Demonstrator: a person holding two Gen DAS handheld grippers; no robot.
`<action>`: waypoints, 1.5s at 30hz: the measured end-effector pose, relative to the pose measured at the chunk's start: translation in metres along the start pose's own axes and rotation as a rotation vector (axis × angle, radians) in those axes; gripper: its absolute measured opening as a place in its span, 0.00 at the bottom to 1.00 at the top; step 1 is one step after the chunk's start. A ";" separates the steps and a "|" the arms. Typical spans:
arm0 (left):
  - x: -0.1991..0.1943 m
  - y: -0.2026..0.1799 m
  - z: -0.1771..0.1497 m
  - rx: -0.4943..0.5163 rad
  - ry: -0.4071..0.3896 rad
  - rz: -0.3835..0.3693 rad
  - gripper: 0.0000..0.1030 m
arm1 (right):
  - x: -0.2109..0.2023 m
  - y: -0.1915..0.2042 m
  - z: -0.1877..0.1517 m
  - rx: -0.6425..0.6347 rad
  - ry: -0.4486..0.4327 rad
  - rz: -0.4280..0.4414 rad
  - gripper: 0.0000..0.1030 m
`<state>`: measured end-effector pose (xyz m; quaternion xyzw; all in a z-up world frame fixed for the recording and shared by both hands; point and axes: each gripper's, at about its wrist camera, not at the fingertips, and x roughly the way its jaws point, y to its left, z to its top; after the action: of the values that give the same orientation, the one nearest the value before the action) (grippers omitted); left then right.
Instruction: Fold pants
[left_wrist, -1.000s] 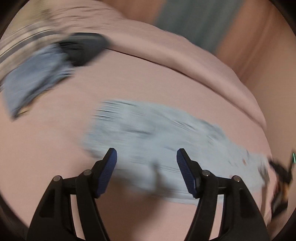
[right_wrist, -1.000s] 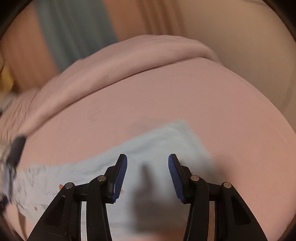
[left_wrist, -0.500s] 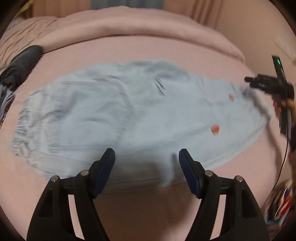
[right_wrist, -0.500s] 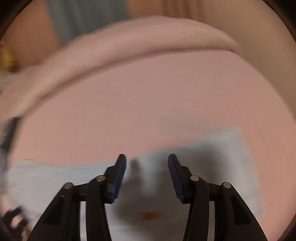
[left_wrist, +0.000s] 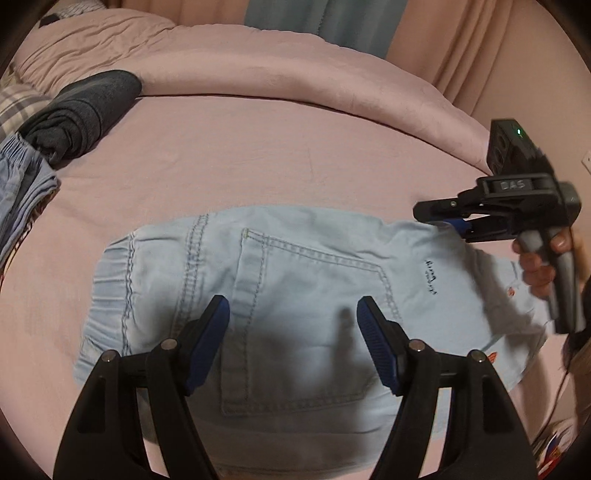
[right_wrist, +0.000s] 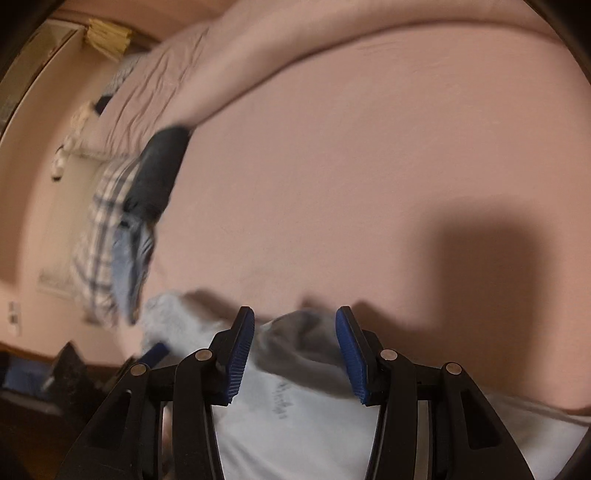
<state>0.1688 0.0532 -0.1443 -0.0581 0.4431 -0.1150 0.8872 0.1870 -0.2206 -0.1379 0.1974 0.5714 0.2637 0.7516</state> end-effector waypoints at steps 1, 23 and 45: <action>0.002 0.003 0.002 0.005 0.002 0.000 0.70 | 0.001 0.005 -0.013 -0.011 0.026 0.000 0.48; -0.023 0.028 -0.020 -0.049 -0.039 0.022 0.82 | -0.069 0.039 -0.035 -0.240 -0.282 -0.283 0.07; -0.048 -0.067 -0.073 0.226 0.020 -0.001 0.80 | -0.101 0.033 -0.241 -0.291 -0.272 -0.454 0.17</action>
<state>0.0721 0.0004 -0.1379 0.0431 0.4359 -0.1650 0.8837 -0.0720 -0.2587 -0.1064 -0.0118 0.4511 0.1393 0.8814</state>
